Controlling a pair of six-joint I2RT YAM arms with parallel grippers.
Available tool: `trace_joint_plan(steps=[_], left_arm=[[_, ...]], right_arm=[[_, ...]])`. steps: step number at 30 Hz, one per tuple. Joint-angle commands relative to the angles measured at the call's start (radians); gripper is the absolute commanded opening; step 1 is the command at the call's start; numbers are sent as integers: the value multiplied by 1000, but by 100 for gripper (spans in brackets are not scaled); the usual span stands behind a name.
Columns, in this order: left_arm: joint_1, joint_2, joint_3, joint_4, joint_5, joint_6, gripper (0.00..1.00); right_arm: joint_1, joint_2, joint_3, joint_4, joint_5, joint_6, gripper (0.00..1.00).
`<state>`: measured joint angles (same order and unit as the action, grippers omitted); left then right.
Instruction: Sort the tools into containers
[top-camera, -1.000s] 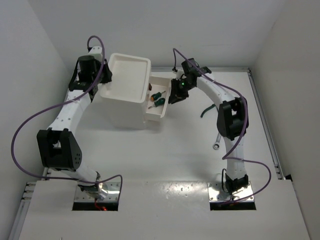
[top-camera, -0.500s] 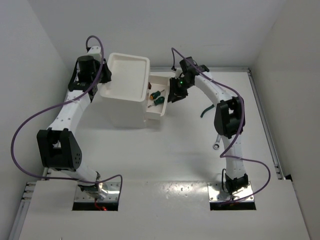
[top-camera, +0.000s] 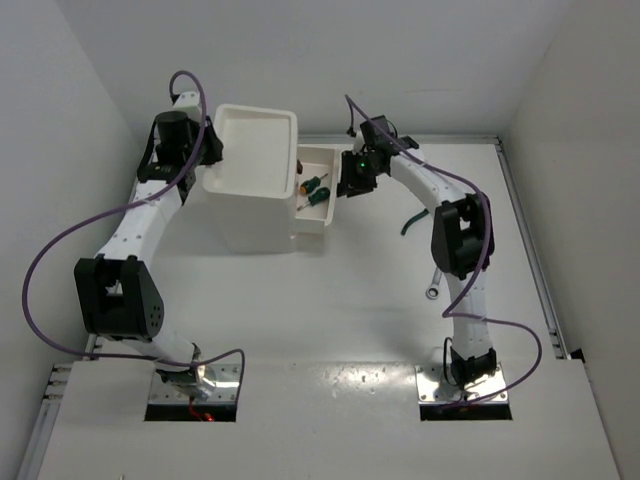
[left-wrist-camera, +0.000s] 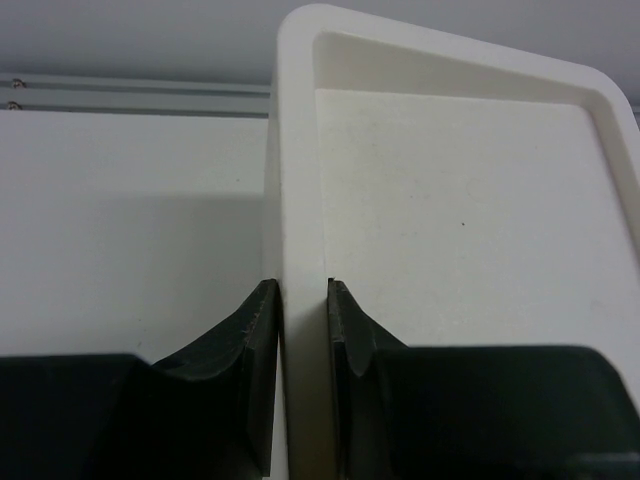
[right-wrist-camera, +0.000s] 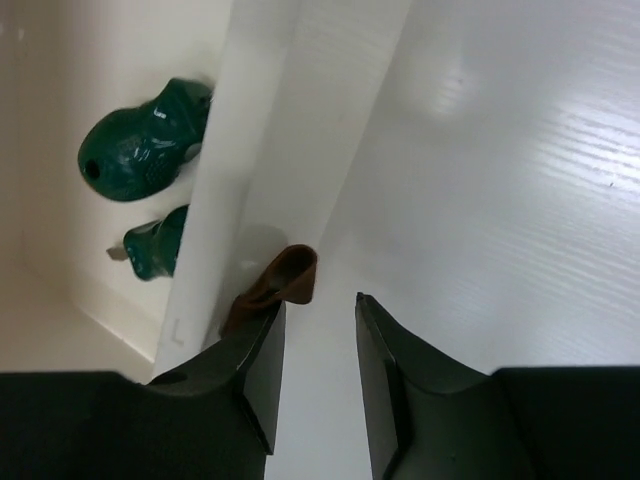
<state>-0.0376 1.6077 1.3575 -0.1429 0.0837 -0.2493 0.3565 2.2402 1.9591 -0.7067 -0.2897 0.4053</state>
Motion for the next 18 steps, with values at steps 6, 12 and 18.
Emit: trace_joint_plan(steps=[6,12,18], left_arm=[[-50,141,-118,-231,241,-68,0],[-50,161,-109,-231,241,-68,0],[-50,161,-100,-231,232,-68,0]], right_arm=[[-91,-200,-202,329,72,32,51],[-100,-143,-187,377,49,41,55],[-68,-54,-79,386,-21,70,55]])
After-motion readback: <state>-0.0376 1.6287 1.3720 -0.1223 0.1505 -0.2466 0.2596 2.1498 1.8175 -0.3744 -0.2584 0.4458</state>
